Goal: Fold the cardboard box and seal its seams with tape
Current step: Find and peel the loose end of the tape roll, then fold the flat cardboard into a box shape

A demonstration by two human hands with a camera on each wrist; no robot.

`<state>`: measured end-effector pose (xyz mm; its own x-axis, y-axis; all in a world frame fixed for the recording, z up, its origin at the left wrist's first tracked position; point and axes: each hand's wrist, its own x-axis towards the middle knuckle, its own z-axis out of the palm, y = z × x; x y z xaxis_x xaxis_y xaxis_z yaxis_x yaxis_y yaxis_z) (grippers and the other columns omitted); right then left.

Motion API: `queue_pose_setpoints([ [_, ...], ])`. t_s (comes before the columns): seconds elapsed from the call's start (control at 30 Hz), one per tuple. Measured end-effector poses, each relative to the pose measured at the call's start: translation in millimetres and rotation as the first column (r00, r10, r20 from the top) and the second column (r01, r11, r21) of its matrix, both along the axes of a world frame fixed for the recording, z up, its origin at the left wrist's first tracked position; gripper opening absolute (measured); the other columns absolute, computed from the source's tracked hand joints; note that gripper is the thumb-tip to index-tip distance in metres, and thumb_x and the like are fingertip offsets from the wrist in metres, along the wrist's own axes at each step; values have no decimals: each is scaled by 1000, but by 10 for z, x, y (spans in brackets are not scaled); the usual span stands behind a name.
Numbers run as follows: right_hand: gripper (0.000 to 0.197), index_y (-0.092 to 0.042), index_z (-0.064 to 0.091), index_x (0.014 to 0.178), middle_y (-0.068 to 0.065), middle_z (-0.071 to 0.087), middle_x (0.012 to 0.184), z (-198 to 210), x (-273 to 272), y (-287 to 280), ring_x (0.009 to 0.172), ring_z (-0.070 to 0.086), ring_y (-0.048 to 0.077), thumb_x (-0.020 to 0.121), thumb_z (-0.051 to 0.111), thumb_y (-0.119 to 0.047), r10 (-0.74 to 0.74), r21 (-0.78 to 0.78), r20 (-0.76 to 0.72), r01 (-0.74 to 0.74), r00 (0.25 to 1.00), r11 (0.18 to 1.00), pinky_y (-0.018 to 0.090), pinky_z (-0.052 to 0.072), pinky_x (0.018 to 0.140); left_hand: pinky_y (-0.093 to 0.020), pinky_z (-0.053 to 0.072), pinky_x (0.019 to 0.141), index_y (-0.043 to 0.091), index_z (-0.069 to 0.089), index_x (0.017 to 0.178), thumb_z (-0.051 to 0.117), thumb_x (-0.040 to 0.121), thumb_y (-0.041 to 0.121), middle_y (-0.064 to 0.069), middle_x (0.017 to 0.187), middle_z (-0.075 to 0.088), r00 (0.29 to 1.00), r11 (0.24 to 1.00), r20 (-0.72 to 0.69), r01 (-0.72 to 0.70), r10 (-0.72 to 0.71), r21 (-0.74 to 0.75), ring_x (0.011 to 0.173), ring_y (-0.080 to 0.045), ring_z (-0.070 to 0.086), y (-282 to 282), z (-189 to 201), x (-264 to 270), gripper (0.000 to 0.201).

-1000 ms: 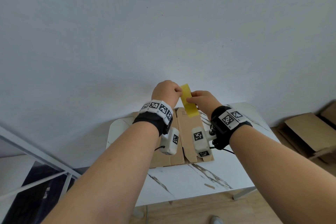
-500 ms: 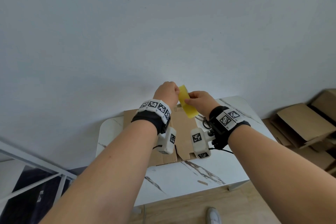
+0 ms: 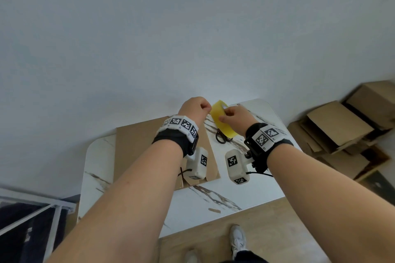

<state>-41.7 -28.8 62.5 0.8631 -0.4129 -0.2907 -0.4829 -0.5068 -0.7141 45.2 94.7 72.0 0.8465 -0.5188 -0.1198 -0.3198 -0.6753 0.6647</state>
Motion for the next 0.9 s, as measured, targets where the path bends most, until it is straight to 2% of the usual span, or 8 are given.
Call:
queue_pose_setpoints([
  [0.07,27,-1,64,107,14,64,89,-72,-5,-118,79,52,23,92,56,-22,-10,-7,-19,10,1000,1000,29,40,66,-21,41,82,15,72,98,56,92,21,-1,107,70,1000,1000,-16,-17,17,-24,101,-18,62,-111,-61,-12,18],
  [0.17,15,-5,57,88,3,46,67,-183,2,-274,68,46,22,91,56,-20,-29,-33,-51,27,998,999,25,31,52,-20,40,82,18,72,106,51,96,22,1,113,69,1000,1000,-14,-24,24,-14,106,-17,62,-275,-181,-76,24],
  [0.27,16,-7,52,81,4,44,67,-354,26,-442,62,42,20,89,58,-19,-35,-90,-88,27,996,996,27,30,51,-23,42,82,25,59,130,40,98,14,-2,124,62,998,998,-13,-63,63,3,106,-23,61,-407,-316,-119,38],
  [0.33,17,-8,48,78,5,43,68,-490,15,-553,64,41,21,87,58,-19,-52,-135,-124,35,991,990,28,29,51,-27,46,86,26,50,137,35,96,6,-7,129,58,997,998,-50,-57,58,38,106,-27,60,-479,-406,-101,49],
  [0.47,21,-9,49,77,3,44,66,-765,-39,-790,64,44,20,89,57,-24,-59,-195,-204,18,977,981,28,32,52,-39,43,102,18,52,137,33,94,1,-12,137,53,992,986,-127,18,4,165,122,-31,53,-601,-609,-56,50],
  [0.57,17,-9,51,83,4,49,72,-932,-33,-918,72,49,22,91,56,-23,-37,-227,-277,-28,960,974,30,37,63,-37,42,104,19,50,139,35,93,-2,-10,137,53,989,963,-148,68,-29,262,123,-28,52,-679,-749,-63,53],
  [0.73,29,-13,43,65,2,44,62,-1152,18,-986,58,45,19,91,52,-22,-13,-238,-418,-96,908,967,27,32,50,-36,40,106,20,51,137,36,92,2,-8,140,51,982,936,-186,89,-26,340,126,-27,50,-722,-934,-79,51],
  [0.9,19,-12,49,72,2,47,66,-1271,11,-942,65,49,20,88,57,-19,33,-234,-482,-165,876,958,26,37,53,-33,40,104,16,54,134,36,93,-1,-9,139,53,982,929,-190,77,-8,363,126,-27,50,-602,-1023,-53,48],
])
